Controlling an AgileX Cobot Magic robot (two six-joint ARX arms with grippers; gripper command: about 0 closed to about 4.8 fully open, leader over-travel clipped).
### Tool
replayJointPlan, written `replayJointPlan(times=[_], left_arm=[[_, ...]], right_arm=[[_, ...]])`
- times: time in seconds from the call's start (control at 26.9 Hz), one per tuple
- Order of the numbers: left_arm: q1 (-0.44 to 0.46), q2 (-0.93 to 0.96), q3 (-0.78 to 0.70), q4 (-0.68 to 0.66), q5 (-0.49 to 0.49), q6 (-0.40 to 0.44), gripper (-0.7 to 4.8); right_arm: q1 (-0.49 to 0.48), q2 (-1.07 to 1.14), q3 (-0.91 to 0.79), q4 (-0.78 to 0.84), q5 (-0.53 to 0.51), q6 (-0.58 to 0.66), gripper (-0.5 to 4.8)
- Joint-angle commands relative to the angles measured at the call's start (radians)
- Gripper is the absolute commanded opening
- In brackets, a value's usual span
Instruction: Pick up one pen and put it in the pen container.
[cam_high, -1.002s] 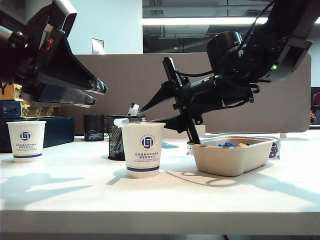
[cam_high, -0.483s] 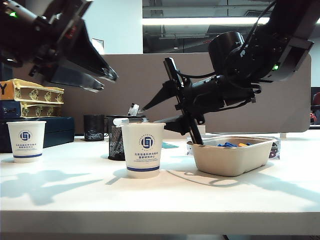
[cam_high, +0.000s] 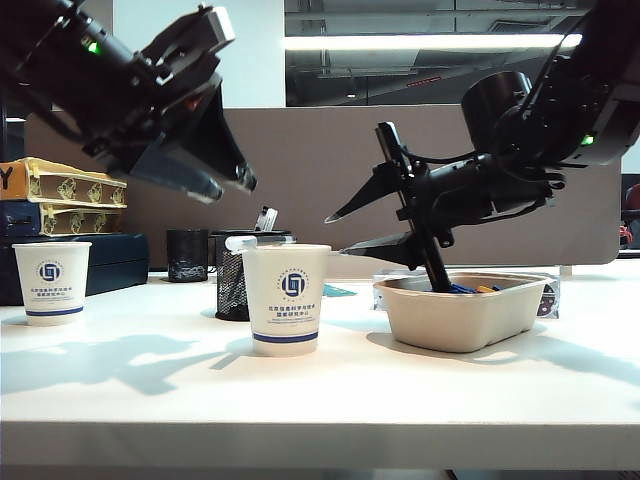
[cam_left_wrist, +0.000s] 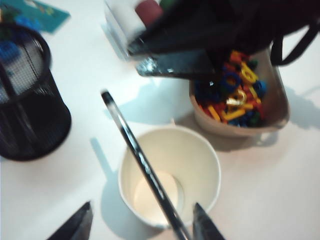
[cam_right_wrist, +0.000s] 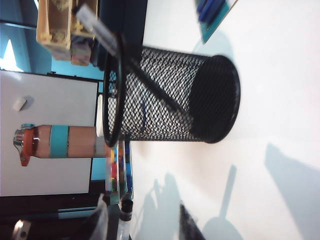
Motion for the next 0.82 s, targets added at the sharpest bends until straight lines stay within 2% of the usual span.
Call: replayJointPlan(times=[0.04, 0.22, 0.45, 0.82], left_arm=[[0.0, -0.003, 0.039, -0.027, -0.03, 0.003, 2.51], [0.0, 0.026, 0.105, -0.101, -0.047, 0.003, 2.51], [0.0, 0.047, 0.117, -0.106, -0.047, 0.003, 2.51], [0.0, 0.047, 0.117, -0.106, -0.039, -0.005, 2.51]], right_arm=[[-0.018, -0.005, 0.004, 0.017, -0.026, -0.023, 1.81], [-0.023, -0.006, 0.004, 0.045, -0.038, -0.043, 1.81], [-0.023, -0.006, 0.049, 0.07, -0.142, -0.074, 1.9], [-0.023, -0.03, 0.087, 0.051, -0.188, -0.163, 2.04]])
